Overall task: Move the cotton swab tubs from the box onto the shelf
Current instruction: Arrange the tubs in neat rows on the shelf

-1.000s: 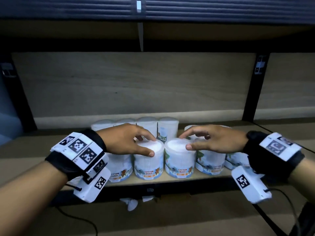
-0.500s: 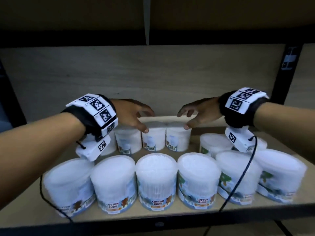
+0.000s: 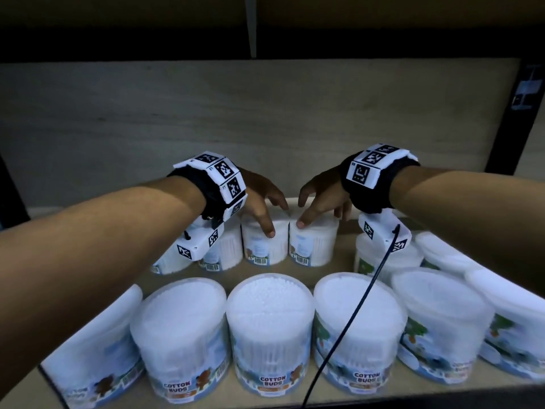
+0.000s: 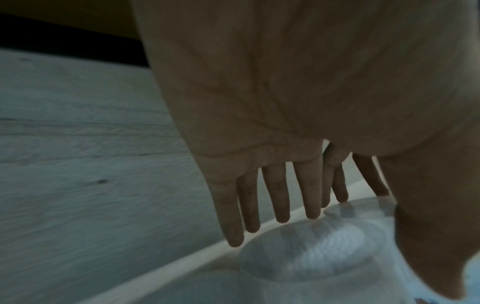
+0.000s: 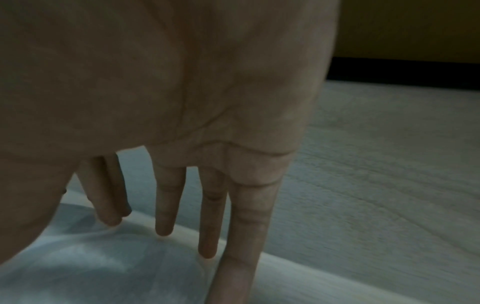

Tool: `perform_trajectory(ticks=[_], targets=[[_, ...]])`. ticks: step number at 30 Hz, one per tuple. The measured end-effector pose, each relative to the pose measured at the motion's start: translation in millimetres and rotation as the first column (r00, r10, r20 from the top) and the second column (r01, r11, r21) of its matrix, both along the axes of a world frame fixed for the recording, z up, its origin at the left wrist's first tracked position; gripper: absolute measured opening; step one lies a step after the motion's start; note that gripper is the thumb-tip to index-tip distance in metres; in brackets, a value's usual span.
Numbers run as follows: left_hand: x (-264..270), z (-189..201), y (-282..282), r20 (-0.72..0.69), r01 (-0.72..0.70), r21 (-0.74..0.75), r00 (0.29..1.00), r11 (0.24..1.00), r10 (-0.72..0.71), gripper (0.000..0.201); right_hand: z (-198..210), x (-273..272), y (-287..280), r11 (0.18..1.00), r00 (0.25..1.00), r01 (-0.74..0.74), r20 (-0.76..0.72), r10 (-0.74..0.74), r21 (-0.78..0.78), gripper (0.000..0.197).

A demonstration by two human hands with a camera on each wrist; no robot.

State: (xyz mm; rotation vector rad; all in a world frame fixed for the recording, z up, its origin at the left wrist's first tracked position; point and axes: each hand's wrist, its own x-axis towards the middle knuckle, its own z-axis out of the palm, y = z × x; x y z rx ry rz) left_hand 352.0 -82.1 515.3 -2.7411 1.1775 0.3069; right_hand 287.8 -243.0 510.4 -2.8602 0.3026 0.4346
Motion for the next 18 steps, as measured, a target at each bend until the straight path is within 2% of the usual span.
perform_trajectory(ticks=[10,18], targets=[[1.6,-4.3,0.7,0.006,0.013,-0.033,1.000,0.999,-0.013,0.065,-0.3,-0.2,7.7,0.999,1.000,-0.015,0.001,0.015,-0.039,0.062],[1.7,-10.1,-2.6,0.037,-0.037,-0.053,0.999,0.998,0.039,0.066,-2.2,-0.4,3.3,1.000,1.000,-0.023,-0.008,0.023,-0.004,0.068]])
